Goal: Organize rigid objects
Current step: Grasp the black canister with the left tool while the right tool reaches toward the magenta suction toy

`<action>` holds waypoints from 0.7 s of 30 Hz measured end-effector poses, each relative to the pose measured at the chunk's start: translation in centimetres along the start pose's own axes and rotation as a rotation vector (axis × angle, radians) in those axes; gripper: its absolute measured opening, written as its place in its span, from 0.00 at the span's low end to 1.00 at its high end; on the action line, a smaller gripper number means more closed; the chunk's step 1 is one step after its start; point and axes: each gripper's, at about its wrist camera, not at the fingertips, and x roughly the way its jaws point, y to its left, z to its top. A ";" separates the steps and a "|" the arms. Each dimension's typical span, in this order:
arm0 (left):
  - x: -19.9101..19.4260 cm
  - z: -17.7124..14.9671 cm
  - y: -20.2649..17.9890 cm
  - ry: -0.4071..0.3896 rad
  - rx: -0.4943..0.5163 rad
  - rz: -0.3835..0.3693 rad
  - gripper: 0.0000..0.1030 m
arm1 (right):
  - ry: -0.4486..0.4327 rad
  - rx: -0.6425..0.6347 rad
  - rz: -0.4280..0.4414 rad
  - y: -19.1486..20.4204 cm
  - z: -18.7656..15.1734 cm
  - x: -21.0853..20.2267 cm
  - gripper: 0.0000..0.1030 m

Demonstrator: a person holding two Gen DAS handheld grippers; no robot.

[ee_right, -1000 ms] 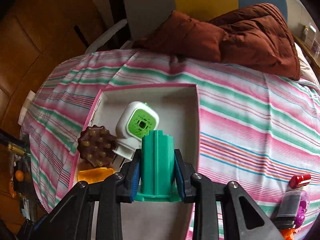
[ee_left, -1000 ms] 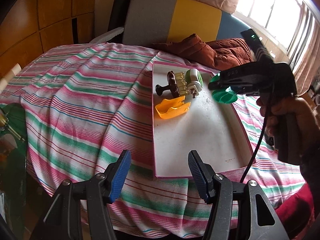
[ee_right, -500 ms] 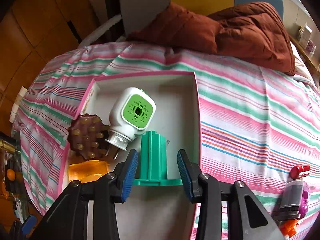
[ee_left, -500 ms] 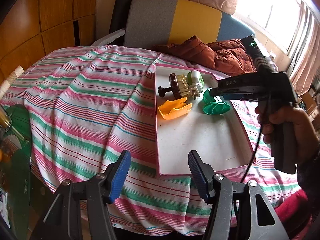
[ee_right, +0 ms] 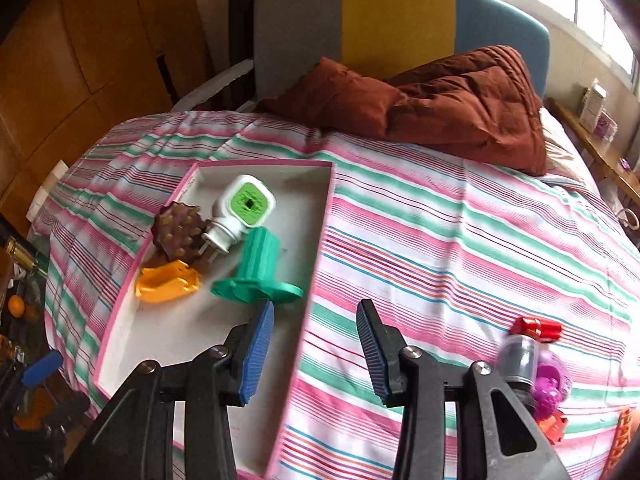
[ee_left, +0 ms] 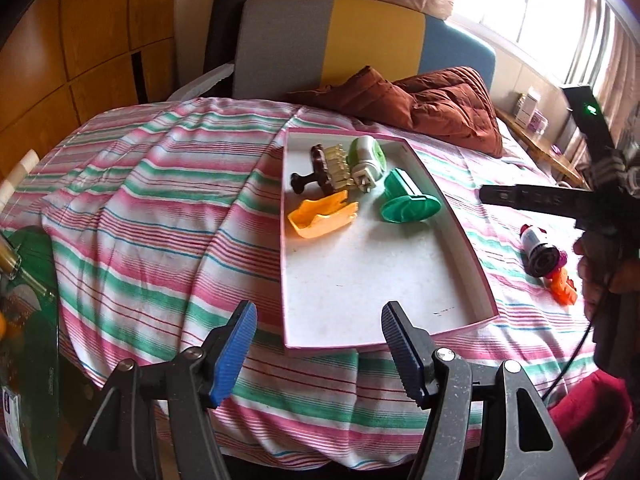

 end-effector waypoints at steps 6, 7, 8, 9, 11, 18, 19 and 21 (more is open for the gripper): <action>0.7 0.4 -1.4 0.038 0.006 -0.041 0.64 | -0.039 0.124 -0.078 -6.8 -2.2 -3.1 0.42; 0.8 0.5 -1.9 0.037 0.021 -0.049 0.64 | -0.051 0.155 -0.096 -8.2 -2.5 -3.7 0.42; 0.7 0.7 -2.4 0.031 0.034 -0.050 0.64 | -0.064 0.191 -0.115 -9.6 -2.9 -4.3 0.42; 0.7 0.8 -2.8 0.026 0.043 -0.056 0.64 | -0.077 0.233 -0.136 -11.2 -3.3 -4.8 0.42; 0.8 1.2 -4.0 0.022 0.066 -0.088 0.64 | -0.102 0.324 -0.180 -14.2 -4.2 -5.8 0.42; 2.0 2.6 -9.8 0.049 0.191 -0.188 0.63 | -0.154 0.609 -0.262 -22.6 -8.5 -7.0 0.42; 2.3 2.7 -10.9 0.060 0.208 -0.209 0.63 | -0.138 0.662 -0.260 -23.3 -9.2 -6.7 0.42; 3.1 3.0 -12.8 0.089 0.223 -0.246 0.63 | -0.159 0.754 -0.190 -24.8 -10.1 -7.1 0.42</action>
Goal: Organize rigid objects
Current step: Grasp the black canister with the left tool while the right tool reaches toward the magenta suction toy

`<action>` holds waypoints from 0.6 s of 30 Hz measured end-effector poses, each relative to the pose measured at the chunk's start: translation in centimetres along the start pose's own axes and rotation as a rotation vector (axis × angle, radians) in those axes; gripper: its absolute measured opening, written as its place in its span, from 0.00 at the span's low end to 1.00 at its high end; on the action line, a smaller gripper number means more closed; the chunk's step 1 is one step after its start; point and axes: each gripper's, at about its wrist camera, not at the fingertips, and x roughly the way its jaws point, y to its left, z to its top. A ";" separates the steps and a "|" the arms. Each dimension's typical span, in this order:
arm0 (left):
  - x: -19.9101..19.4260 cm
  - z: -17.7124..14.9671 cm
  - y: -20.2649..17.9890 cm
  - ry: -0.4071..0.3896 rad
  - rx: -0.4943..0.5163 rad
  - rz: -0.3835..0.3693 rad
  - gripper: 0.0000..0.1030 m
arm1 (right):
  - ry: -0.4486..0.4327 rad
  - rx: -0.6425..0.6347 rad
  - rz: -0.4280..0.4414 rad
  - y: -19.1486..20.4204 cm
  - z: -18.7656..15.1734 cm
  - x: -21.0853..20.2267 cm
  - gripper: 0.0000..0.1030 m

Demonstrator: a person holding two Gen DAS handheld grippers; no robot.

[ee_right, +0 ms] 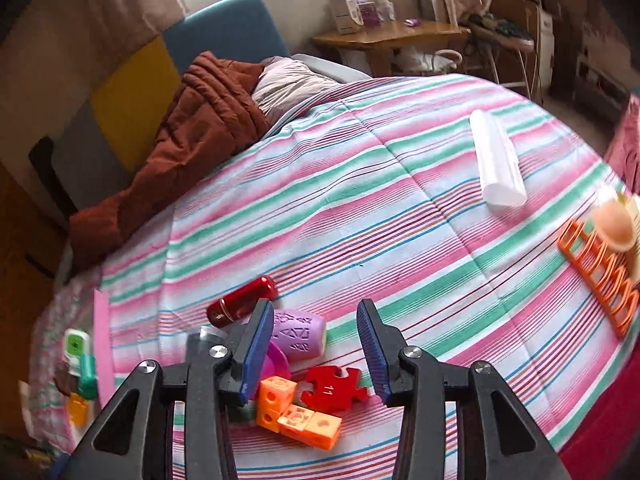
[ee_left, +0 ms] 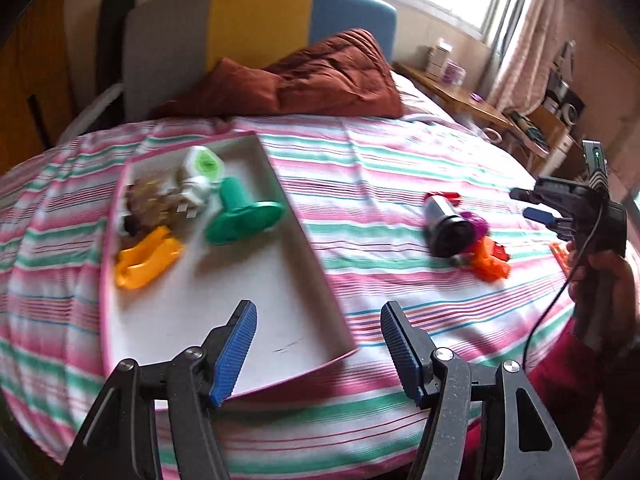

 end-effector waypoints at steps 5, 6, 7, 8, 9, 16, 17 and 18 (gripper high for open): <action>3.1 2.7 -3.9 0.057 0.024 -0.131 0.49 | 0.005 0.051 0.031 -0.9 0.2 -0.1 0.42; 3.9 3.5 -4.7 0.075 0.030 -0.152 0.47 | 0.008 0.046 0.032 -0.8 0.3 0.0 0.42; 4.6 4.1 -5.4 0.080 0.035 -0.160 0.46 | 0.007 0.039 0.037 -0.6 0.3 0.0 0.42; 5.2 4.7 -6.0 0.085 0.040 -0.168 0.46 | 0.005 0.032 0.044 -0.5 0.2 -0.1 0.42; 5.8 5.2 -6.5 0.093 0.039 -0.180 0.46 | 0.004 0.026 0.047 -0.3 0.2 -0.1 0.42; 10.7 8.8 -8.9 0.185 0.002 -0.240 0.61 | 0.021 0.046 0.082 -0.6 0.1 0.1 0.43; 11.4 9.1 -9.0 0.193 -0.006 -0.236 0.61 | 0.026 0.054 0.087 -0.7 0.2 0.2 0.43; 12.2 9.5 -9.2 0.205 -0.014 -0.235 0.61 | 0.030 0.061 0.089 -0.8 0.2 0.3 0.43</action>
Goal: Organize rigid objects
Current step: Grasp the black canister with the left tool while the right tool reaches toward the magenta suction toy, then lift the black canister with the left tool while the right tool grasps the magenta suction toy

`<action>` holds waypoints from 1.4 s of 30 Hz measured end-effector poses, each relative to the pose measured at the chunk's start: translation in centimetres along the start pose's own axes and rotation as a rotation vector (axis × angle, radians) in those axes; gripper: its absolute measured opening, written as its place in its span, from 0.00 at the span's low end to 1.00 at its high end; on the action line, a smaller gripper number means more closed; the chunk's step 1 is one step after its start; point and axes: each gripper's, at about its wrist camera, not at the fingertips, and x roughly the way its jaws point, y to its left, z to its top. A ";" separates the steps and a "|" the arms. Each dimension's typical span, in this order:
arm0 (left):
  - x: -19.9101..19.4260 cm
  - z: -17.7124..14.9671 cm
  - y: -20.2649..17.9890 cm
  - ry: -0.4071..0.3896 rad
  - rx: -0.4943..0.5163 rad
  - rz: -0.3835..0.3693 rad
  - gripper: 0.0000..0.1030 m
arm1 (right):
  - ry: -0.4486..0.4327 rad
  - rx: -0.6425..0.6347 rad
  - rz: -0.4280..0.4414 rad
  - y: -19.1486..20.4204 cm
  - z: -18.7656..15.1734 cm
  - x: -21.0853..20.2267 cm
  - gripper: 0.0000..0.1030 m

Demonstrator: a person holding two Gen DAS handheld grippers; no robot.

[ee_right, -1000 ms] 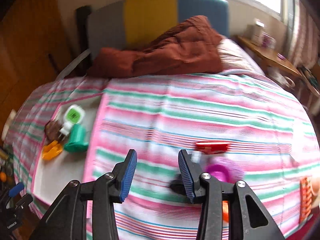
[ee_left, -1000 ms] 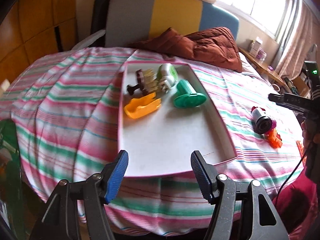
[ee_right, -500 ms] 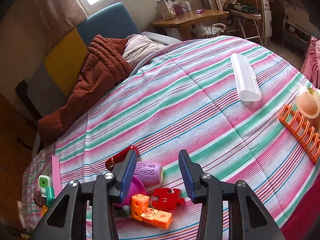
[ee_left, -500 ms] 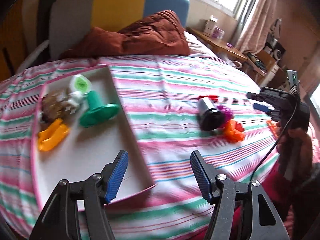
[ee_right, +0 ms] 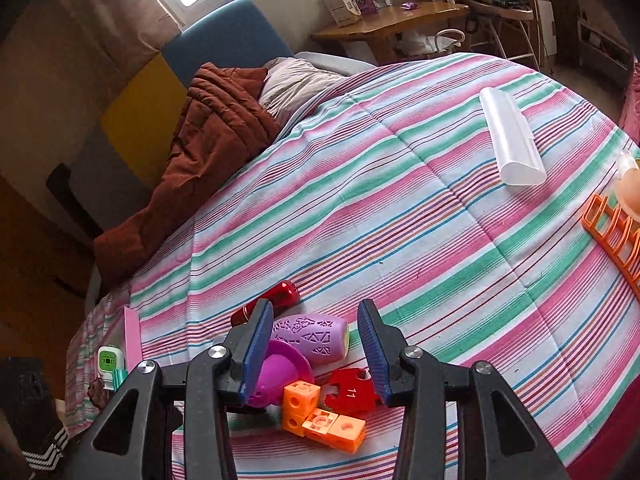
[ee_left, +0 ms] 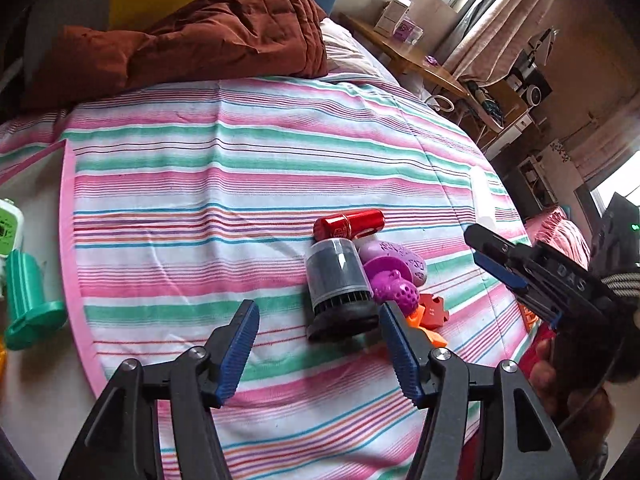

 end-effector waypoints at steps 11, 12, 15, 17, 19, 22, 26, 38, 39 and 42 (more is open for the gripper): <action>6.7 2.4 -0.6 0.135 0.003 0.013 0.60 | 0.038 -0.011 0.015 0.4 -0.2 0.8 0.43; 6.9 2.1 -0.7 0.129 0.020 0.026 0.59 | 0.040 -0.009 0.016 0.4 -0.1 0.8 0.43; 6.6 1.4 -1.1 0.093 0.087 0.081 0.42 | 0.047 -0.012 0.017 0.5 -0.2 1.0 0.43; 5.9 1.0 -0.4 0.086 0.069 0.053 0.42 | 0.046 -0.021 0.014 0.6 -0.2 1.0 0.43; 5.1 0.1 0.0 0.073 0.077 0.064 0.42 | 0.052 -0.033 0.014 0.9 -0.2 1.1 0.43; 4.2 -1.4 0.3 0.050 0.095 0.081 0.42 | 0.071 -0.059 0.028 1.5 -0.4 1.5 0.43; 3.1 -3.4 0.3 0.025 0.108 0.101 0.42 | 0.102 -0.093 0.055 2.3 -0.7 2.0 0.43; 0.9 -7.5 0.3 -0.003 0.118 0.115 0.43 | 0.172 -0.352 0.072 7.0 -3.3 3.0 0.43; 0.7 -7.7 0.3 -0.003 0.119 0.115 0.43 | 0.177 -0.374 0.053 7.3 -3.5 3.2 0.43; 0.3 -8.4 0.3 -0.014 0.119 0.114 0.43 | 0.188 -0.429 -0.005 7.8 -4.1 3.8 0.43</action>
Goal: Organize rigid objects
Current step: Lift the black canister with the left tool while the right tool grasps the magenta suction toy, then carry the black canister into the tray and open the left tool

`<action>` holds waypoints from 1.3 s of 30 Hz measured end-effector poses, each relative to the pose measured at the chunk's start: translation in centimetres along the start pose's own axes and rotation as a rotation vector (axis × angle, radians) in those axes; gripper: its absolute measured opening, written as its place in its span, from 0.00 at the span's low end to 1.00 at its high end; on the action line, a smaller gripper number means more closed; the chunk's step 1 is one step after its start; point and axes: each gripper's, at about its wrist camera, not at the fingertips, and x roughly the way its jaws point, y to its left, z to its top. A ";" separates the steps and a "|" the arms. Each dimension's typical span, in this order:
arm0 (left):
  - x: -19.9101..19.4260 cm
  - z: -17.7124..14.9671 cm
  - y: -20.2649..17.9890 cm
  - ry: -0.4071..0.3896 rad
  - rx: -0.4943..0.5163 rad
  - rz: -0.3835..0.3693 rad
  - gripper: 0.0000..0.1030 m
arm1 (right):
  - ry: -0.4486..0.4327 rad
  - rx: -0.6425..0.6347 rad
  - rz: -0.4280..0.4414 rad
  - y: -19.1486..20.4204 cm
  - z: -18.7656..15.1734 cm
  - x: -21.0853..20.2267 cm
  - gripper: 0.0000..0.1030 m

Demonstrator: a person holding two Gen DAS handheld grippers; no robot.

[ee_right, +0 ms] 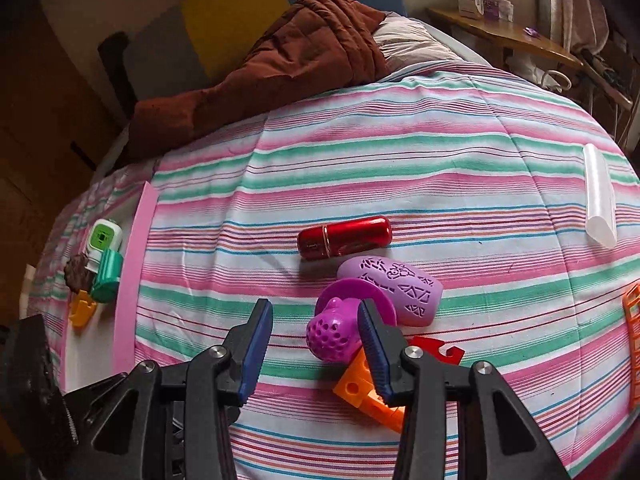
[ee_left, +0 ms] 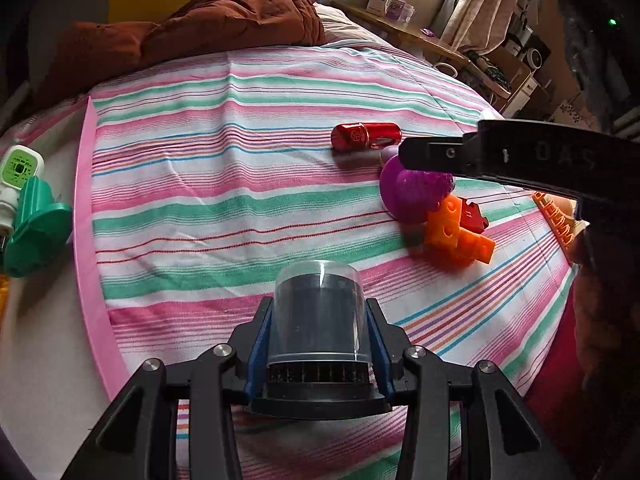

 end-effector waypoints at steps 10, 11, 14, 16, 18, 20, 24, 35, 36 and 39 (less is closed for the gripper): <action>-1.6 -2.4 -0.6 -0.038 0.013 -0.008 0.42 | 0.078 -0.136 -0.202 1.1 -0.6 3.0 0.32; -1.8 -2.7 -0.6 -0.042 0.015 -0.013 0.42 | 0.059 -0.140 -0.188 1.1 -0.5 2.6 0.32; -2.7 -3.4 -0.7 -0.061 0.036 -0.015 0.42 | 0.040 -0.148 -0.179 1.2 -0.5 2.2 0.32; -3.5 -3.9 -0.6 -0.069 0.044 -0.026 0.42 | 0.057 -0.151 -0.188 1.4 -0.5 2.6 0.32; -4.1 -4.2 -0.5 -0.075 0.047 -0.034 0.42 | 0.072 -0.150 -0.176 1.4 -0.6 2.8 0.32; -4.6 -4.5 -0.4 -0.076 0.042 -0.047 0.42 | 0.083 -0.151 -0.163 1.6 -0.6 2.9 0.32; -6.0 -5.0 0.2 -0.091 0.030 -0.067 0.42 | 0.079 -0.165 -0.135 2.0 -0.6 2.9 0.32; -12.1 -4.6 7.3 -0.207 -0.193 -0.044 0.42 | 0.071 -0.203 -0.129 2.9 -0.9 2.8 0.32; -12.2 -4.7 8.3 -0.206 -0.218 -0.027 0.42 | 0.069 -0.204 -0.128 2.9 -0.9 2.8 0.32; -11.7 -4.7 11.5 -0.187 -0.311 -0.002 0.42 | 0.068 -0.211 -0.126 3.1 -0.9 2.8 0.32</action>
